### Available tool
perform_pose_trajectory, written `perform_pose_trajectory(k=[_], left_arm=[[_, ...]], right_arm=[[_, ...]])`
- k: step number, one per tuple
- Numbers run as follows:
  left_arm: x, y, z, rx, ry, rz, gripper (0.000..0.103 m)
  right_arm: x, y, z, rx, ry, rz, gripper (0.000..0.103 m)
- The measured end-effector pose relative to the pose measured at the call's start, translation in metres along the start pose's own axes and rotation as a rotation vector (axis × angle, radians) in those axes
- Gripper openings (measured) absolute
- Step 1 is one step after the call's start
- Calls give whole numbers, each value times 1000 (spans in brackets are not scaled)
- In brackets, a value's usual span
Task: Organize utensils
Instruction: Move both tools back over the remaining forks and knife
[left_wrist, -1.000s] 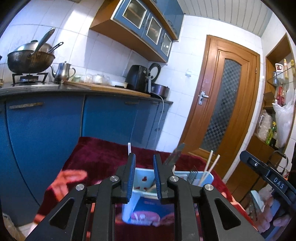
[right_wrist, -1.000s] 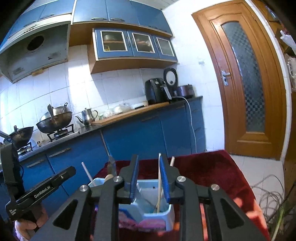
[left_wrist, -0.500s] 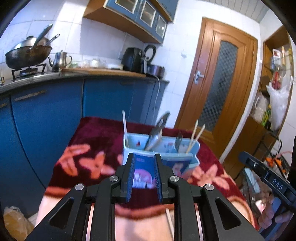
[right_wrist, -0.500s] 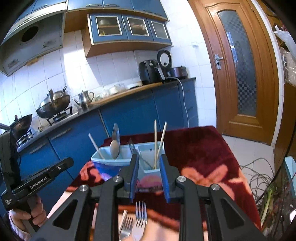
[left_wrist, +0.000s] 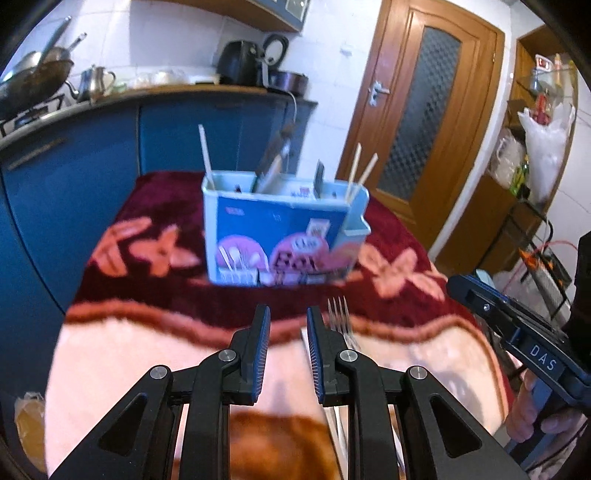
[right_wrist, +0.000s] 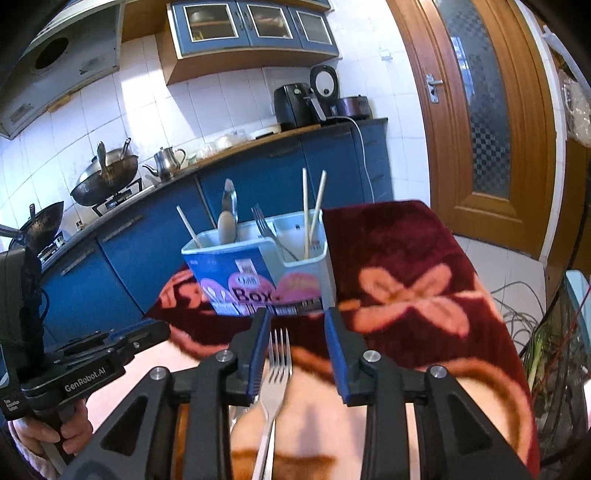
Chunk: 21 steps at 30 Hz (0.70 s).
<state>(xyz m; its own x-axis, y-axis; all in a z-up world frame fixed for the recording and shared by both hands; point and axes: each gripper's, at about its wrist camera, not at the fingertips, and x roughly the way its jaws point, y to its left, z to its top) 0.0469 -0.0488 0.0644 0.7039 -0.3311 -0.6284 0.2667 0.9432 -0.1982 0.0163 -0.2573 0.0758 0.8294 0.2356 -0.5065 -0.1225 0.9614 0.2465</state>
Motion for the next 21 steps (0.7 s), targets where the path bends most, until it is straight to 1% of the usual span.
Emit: perform_pose_trajectory(k=[10, 18, 21], left_arm=[[33, -14, -22, 15, 131, -11, 20], [56, -18, -29, 4, 212, -21, 20], [63, -19, -29, 7, 229, -24, 20]], right_arm=[[0, -16, -20, 52, 43, -15, 37], [6, -27, -31, 78, 76, -19, 38], [8, -30, -33, 85, 84, -19, 38]])
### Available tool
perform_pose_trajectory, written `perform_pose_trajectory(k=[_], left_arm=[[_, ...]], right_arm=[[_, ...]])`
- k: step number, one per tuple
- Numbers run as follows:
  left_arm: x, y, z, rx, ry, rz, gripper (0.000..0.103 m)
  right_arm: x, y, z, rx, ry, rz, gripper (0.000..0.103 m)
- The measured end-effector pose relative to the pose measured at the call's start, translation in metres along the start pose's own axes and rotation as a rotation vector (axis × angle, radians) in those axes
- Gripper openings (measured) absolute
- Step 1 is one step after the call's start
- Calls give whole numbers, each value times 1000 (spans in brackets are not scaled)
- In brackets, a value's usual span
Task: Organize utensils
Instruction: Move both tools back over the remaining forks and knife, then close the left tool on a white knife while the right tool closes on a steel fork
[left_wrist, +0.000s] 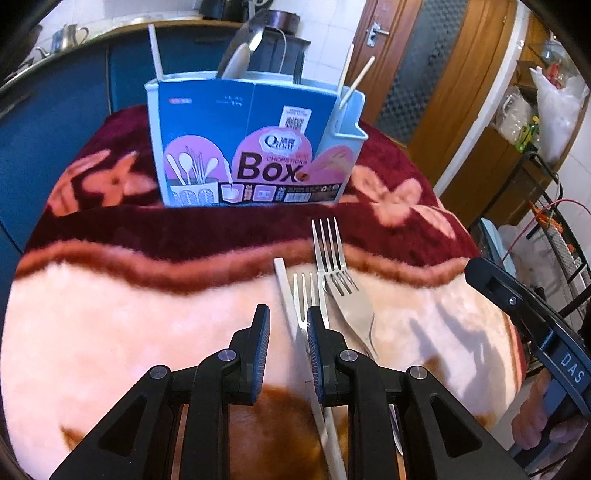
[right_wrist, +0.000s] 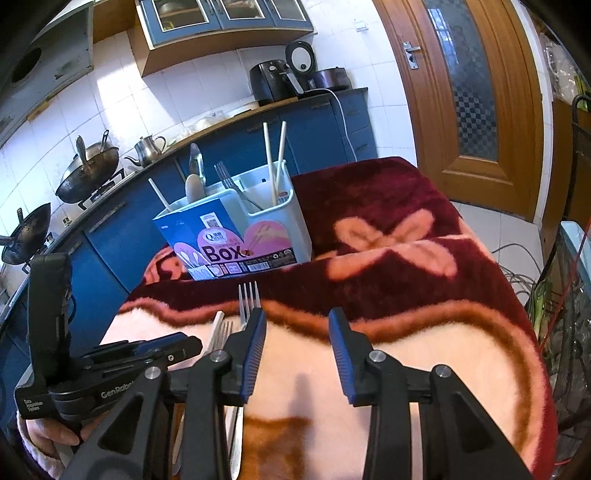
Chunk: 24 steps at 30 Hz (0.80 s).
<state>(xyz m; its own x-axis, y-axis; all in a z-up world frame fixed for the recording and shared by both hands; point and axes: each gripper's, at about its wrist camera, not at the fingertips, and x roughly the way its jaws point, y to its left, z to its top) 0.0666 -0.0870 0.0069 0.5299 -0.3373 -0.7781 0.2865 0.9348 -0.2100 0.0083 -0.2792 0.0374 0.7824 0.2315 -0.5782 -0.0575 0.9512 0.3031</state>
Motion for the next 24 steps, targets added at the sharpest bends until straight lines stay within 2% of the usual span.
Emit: perform_pose_trajectory(k=[9, 11, 12, 13, 20, 24], left_arm=[[16, 5, 5, -29, 42, -38, 19], [19, 8, 5, -48, 49, -57, 16], [20, 11, 6, -59, 52, -65, 10], [21, 12, 6, -65, 52, -67, 9], [8, 22, 7, -98, -3, -82, 6], [-7, 31, 9, -106, -59, -61, 6]], right_arm=[[4, -6, -3, 12, 15, -5, 39], [5, -5, -3, 10, 18, -4, 39], [5, -5, -3, 9, 19, -3, 39], [5, -4, -3, 8, 20, -3, 39], [11, 1, -4, -5, 40, 6, 39], [16, 7, -4, -16, 62, 21, 39]])
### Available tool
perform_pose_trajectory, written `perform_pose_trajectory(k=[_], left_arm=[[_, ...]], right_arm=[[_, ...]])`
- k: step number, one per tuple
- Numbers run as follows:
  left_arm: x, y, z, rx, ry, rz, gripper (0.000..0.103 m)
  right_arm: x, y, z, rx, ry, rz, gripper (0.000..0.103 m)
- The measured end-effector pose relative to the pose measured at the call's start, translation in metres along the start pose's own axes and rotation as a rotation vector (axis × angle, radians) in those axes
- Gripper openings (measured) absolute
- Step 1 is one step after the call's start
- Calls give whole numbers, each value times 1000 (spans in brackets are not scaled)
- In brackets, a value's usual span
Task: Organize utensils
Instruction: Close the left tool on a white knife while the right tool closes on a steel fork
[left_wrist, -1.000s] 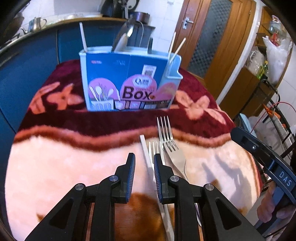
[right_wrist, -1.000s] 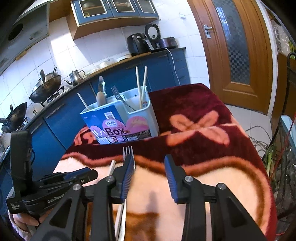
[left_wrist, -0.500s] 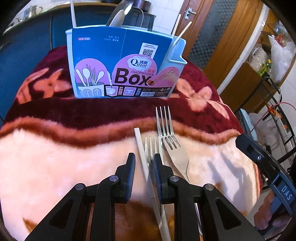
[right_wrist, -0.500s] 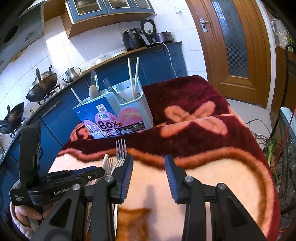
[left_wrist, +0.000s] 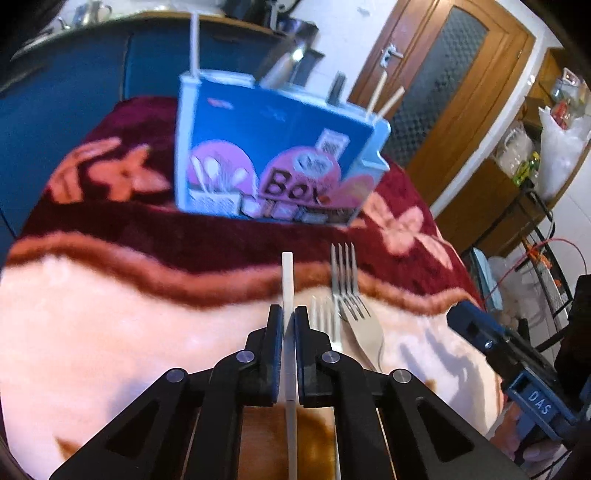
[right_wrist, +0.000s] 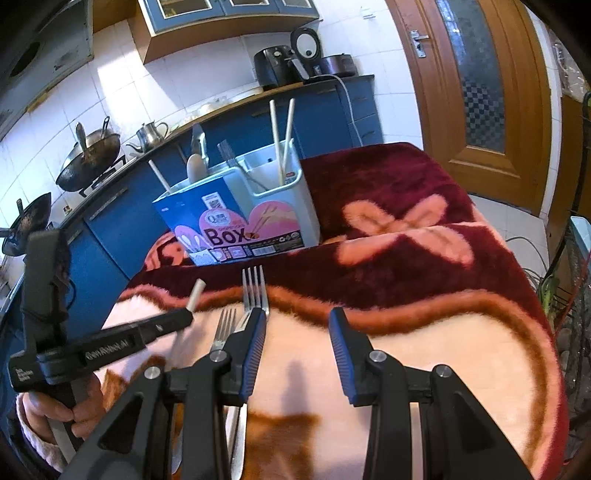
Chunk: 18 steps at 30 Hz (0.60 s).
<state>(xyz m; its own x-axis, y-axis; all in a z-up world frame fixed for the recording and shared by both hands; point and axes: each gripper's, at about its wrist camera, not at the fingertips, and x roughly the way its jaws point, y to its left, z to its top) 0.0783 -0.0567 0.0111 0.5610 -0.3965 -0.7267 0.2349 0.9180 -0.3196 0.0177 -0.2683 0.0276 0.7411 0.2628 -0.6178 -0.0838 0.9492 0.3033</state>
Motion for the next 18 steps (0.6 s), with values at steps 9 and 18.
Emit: perform_pose_trajectory(k=[9, 18], left_arm=[[-26, 17, 4, 5, -101, 50, 6], [-39, 22, 1, 47, -169, 103, 6]], right_arm=[[25, 19, 0, -50, 100, 30, 39], [54, 35, -4, -110, 210, 10, 39]])
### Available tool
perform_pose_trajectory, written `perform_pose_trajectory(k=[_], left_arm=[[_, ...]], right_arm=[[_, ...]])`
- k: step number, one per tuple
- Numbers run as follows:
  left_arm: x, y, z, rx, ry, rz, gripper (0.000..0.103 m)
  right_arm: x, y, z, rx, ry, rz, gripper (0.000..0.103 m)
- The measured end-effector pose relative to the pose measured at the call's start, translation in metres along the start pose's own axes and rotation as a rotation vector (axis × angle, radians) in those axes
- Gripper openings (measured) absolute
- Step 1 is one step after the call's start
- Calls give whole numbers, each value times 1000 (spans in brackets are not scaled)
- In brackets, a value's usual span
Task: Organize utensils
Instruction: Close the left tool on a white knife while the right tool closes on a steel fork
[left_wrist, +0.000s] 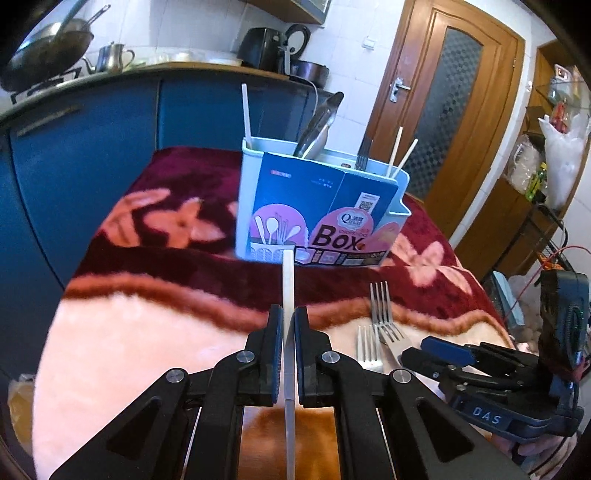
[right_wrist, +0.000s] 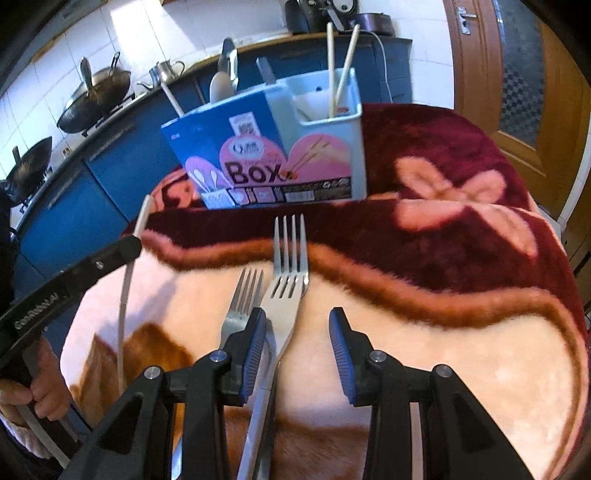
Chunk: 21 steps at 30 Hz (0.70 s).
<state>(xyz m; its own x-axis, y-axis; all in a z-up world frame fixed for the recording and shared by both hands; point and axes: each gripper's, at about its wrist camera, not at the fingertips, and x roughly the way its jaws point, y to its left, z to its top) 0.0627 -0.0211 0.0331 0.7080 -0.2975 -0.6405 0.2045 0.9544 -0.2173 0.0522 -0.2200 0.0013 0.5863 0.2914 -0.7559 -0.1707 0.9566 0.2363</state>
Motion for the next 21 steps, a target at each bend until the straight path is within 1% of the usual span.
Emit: perform_pose_trajectory(k=[2, 4, 6, 8, 13, 17, 19, 21], left_arm=[[0, 0, -1, 9, -5, 9, 6], [0, 1, -1, 14, -5, 16, 6], [2, 2, -1, 14, -2, 24, 6], [2, 2, -2, 10, 1, 27, 6], [4, 5, -4, 7, 4, 34, 6], [3, 5, -4, 4, 3, 34, 6], [4, 5, -4, 4, 3, 33, 6], [4, 5, -4, 5, 3, 33, 6]], right_arm=[[3, 4, 1, -13, 10, 0, 39], [5, 8, 1, -28, 16, 0, 32], [6, 10, 1, -37, 24, 4, 20], [7, 13, 1, -47, 27, 11, 15], [7, 16, 1, -66, 26, 13, 13], [6, 14, 2, -58, 24, 27, 11], [4, 14, 2, -51, 19, 35, 6], [-1, 14, 2, -51, 3, 44, 6]])
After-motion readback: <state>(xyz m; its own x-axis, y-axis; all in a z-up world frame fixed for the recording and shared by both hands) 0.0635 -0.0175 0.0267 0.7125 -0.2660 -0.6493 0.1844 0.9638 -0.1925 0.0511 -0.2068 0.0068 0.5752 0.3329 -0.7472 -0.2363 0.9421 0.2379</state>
